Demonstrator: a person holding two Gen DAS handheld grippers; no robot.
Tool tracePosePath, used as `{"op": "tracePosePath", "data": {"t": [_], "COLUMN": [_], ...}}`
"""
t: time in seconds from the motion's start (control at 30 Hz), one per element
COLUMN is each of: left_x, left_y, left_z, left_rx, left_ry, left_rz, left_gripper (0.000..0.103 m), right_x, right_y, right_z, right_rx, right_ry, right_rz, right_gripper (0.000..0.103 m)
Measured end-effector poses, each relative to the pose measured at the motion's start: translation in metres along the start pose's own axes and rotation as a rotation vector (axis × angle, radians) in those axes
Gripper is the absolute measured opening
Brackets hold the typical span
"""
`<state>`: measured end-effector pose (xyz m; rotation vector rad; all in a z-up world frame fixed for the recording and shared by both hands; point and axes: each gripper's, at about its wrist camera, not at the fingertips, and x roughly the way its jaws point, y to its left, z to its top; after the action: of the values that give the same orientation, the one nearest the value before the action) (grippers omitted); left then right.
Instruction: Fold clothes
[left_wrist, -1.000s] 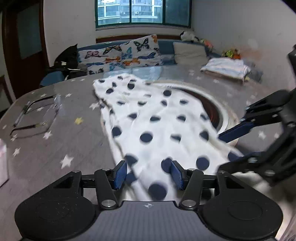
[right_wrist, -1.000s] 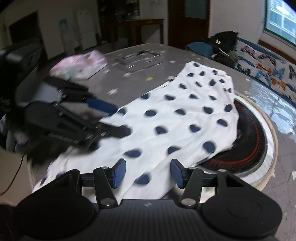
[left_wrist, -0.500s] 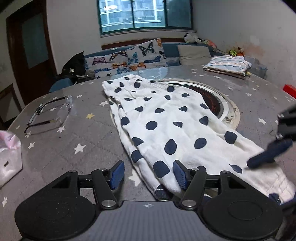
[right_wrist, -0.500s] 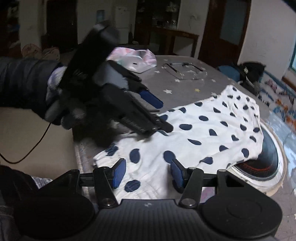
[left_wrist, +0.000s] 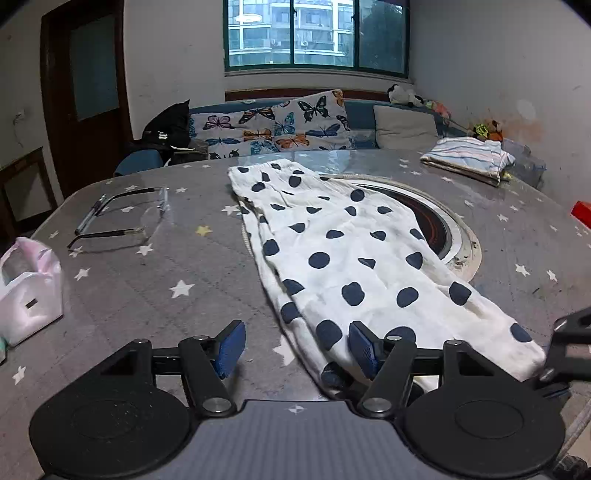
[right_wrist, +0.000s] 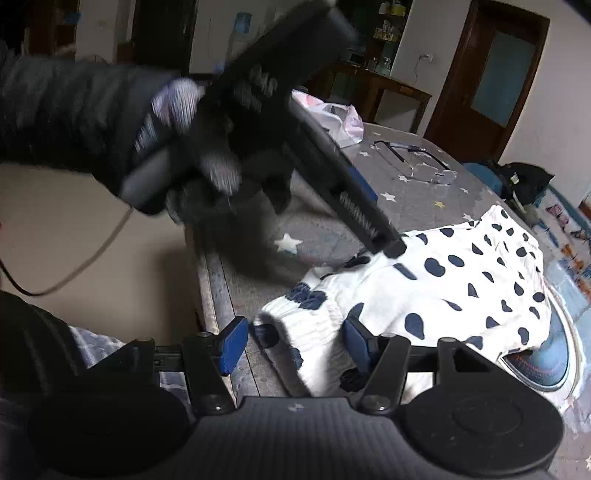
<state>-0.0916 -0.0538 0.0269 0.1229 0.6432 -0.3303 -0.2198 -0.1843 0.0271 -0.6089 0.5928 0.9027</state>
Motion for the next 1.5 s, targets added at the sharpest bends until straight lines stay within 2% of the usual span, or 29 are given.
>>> {"op": "tracePosePath", "data": {"t": [0.17,0.23,0.4,0.53,0.7,0.87,0.97,1.07,1.1,1.2,1.33,1.5], "left_x": [-0.013,-0.018,-0.036,-0.051,-0.054,-0.047,-0.047,-0.047,-0.047,-0.048,-0.048,-0.040], "left_y": [0.008,0.011,0.012,0.003,-0.020,-0.021,-0.009,0.002,0.005,0.012,0.022,0.021], "left_z": [-0.005,-0.008,-0.022,-0.038,-0.054,-0.050,-0.046,-0.040,-0.037,-0.029,-0.018,-0.004], "left_rx": [0.007,0.015,0.066,0.172,0.344,0.340,0.292,0.224,0.197,0.118,0.013,-0.079], "left_ry": [-0.020,-0.027,-0.046,-0.060,-0.082,-0.082,-0.074,-0.071,-0.073,-0.077,-0.084,-0.079], "left_rz": [-0.004,-0.011,-0.056,-0.114,-0.145,-0.163,-0.159,-0.153,-0.152,-0.149,-0.144,-0.162], "left_gripper": [0.067,0.067,0.067,0.067,0.067,0.067,0.067,0.068,0.069,0.069,0.071,0.078], "right_x": [0.003,0.002,-0.004,-0.011,-0.019,-0.015,-0.015,-0.024,-0.027,-0.037,-0.042,-0.023], "right_y": [0.007,0.006,-0.011,-0.034,-0.062,-0.063,-0.065,-0.074,-0.077,-0.102,-0.134,-0.179], "right_z": [-0.002,-0.002,0.003,0.007,0.010,0.010,0.012,0.015,0.017,0.019,0.021,0.025], "right_rx": [-0.002,0.007,0.068,0.166,0.268,0.257,0.262,0.272,0.276,0.326,0.372,0.427], "right_ry": [-0.017,-0.017,-0.012,-0.018,-0.037,-0.012,0.002,-0.015,-0.021,-0.054,-0.098,-0.065], "right_rz": [-0.031,-0.034,0.002,0.064,0.097,0.132,0.175,0.199,0.206,0.220,0.178,0.061], "right_gripper": [0.058,0.049,0.035,0.028,0.026,0.026,0.032,0.035,0.039,0.043,0.043,0.043]}}
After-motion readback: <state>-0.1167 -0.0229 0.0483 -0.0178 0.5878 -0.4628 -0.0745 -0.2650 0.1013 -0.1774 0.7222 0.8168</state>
